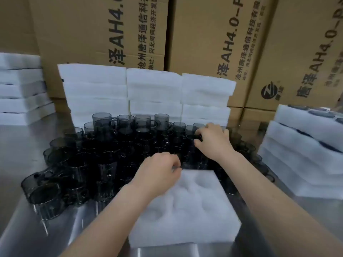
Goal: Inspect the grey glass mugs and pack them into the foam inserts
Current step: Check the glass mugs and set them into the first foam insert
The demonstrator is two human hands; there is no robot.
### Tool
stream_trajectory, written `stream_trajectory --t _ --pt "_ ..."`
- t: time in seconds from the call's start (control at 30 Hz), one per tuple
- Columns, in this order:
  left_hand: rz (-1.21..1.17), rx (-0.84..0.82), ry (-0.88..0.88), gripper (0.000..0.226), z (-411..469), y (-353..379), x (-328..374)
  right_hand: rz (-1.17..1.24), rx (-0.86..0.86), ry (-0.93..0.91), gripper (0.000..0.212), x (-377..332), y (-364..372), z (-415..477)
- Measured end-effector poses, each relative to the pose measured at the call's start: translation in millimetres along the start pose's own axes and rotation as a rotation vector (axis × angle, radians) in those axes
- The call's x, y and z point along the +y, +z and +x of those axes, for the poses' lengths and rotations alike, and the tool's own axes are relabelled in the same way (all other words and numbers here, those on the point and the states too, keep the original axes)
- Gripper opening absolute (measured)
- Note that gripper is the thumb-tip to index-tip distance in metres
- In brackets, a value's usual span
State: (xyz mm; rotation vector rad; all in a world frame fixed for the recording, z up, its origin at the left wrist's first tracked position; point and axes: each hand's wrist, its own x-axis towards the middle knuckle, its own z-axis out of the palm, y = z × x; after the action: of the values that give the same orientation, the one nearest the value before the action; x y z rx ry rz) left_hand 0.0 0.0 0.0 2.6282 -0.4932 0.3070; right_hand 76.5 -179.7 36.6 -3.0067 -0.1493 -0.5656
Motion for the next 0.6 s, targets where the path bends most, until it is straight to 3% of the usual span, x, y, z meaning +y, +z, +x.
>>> stream_trajectory --t 0.2,0.43,0.5,0.6 --pt "0.018 -0.094 -0.086 0.019 7.1 19.2 -21.0 -0.184 -0.05 -0.008 0.022 0.1 25.6 21.7" --pt "-0.043 -0.043 -0.113 0.019 9.6 19.9 -24.0 -0.018 0.127 -0.107 0.015 5.9 21.6 6.7" --pt "-0.139 0.009 -0.118 0.032 10.3 20.3 -24.5 0.099 0.201 -0.132 0.012 2.7 10.0 -3.9" --pt "-0.402 0.099 -0.111 0.078 13.0 20.3 -23.8 0.415 0.201 -0.183 0.005 -11.2 -9.2 -23.5"
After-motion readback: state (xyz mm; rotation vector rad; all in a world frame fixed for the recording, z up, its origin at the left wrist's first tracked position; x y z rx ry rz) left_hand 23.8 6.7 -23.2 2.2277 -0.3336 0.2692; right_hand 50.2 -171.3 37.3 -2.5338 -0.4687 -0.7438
